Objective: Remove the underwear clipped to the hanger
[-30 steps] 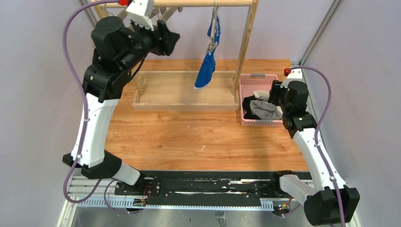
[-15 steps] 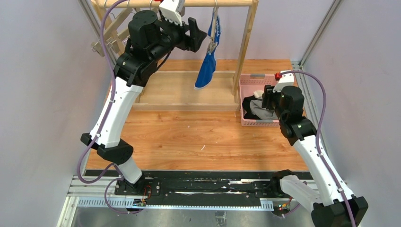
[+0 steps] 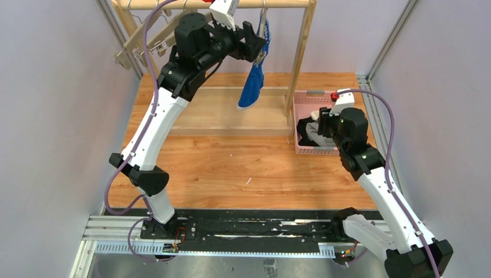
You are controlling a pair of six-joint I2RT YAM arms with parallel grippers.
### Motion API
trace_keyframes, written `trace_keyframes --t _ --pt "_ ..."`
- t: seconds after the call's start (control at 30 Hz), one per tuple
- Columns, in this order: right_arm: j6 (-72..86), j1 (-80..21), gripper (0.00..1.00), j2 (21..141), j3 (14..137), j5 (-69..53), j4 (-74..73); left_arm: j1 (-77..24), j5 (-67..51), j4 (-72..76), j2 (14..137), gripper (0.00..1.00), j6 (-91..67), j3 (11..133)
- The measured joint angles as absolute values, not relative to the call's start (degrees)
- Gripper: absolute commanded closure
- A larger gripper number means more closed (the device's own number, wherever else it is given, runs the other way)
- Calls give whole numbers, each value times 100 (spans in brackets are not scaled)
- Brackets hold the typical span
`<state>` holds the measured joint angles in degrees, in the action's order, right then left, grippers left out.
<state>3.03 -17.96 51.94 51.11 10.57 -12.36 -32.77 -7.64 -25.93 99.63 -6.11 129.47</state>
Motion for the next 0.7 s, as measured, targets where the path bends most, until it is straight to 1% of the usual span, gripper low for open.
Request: trace_keyframes --t 0.3,0.4,0.53,0.63,0.7 --pt "287 -1894 53 5166 4950 1057 -1229 -3277 -851 -2587 10307 21 -624 13078" --pt "285 -1973 53 5168 4950 1059 -1225 -3277 -843 -2598 10348 23 -611 13085" --pt "263 -2080 53 5177 4945 1057 -1208 -3277 -729 -2648 10353 30 -515 13080" --pt "252 -2104 53 5188 4941 1061 -1190 -3277 -607 -2663 10350 39 -425 13034" --pt "250 -2128 53 5201 4934 1063 -1179 -3277 -517 -2668 10348 43 -373 12967"
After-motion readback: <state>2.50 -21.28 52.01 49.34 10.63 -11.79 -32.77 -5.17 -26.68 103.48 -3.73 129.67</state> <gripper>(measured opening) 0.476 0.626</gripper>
